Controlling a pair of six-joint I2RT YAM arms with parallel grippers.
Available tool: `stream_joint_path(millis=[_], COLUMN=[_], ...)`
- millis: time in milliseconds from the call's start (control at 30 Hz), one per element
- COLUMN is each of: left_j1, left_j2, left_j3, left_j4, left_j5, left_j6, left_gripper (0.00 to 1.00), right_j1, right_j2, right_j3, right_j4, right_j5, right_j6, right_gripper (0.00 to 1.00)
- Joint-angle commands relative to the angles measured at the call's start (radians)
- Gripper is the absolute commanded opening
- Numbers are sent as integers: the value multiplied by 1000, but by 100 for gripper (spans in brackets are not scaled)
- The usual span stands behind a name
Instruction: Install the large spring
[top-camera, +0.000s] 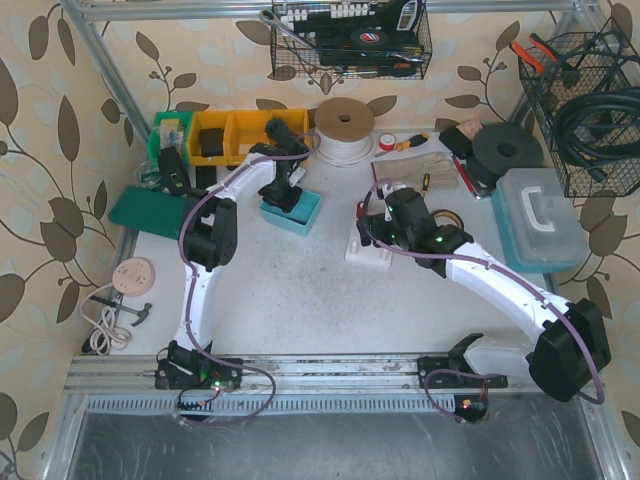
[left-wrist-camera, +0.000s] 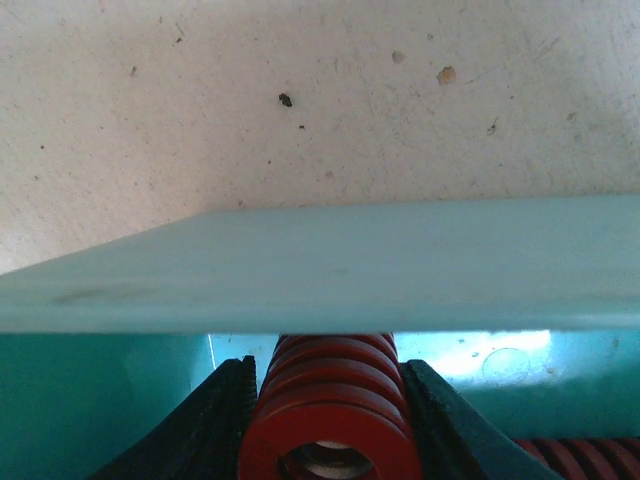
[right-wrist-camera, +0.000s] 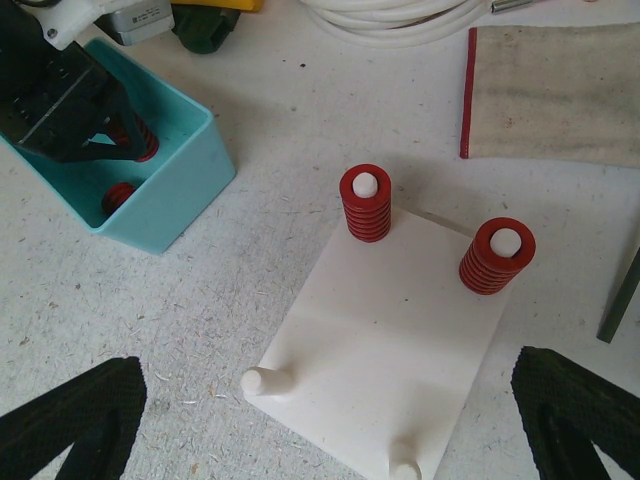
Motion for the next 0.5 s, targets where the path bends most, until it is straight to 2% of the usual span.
stream_joint_path(millis=[0,233,467], left_j1=[11,10,11], left_j2=[-59,-89,-86], left_j3=[9,4,6], left_j4=[17,70,67], left_j5=[-3,-5,-11], left_j6=[7,0,-1], left_gripper=[42,48,46], right_j1=[6,6,6], right_j2=[-17,-18,-20], right_j3=[26,26,26], right_j4=[0,1,2], right_j5=[12,9,10], right_j6=[-9,-8,-11], right_gripper=[98,98,98])
